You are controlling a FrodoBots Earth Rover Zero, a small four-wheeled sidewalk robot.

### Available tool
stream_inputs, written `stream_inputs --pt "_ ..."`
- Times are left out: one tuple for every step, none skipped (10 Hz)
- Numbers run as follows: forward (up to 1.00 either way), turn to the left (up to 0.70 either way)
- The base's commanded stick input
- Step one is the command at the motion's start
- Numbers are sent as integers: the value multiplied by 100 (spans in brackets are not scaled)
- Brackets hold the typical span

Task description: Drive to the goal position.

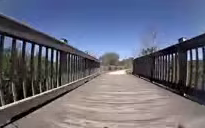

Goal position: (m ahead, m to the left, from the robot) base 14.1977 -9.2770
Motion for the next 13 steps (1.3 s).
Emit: stream_inputs --pt "70 -9" --pt "70 -7" --pt "70 -6" --pt "70 -6" --pt "70 -6" --pt "70 -6" --pt "70 -6" --pt "70 -6" --pt "70 -6" --pt "70 -6" --pt "70 -6" --pt "70 0" --pt "70 0"
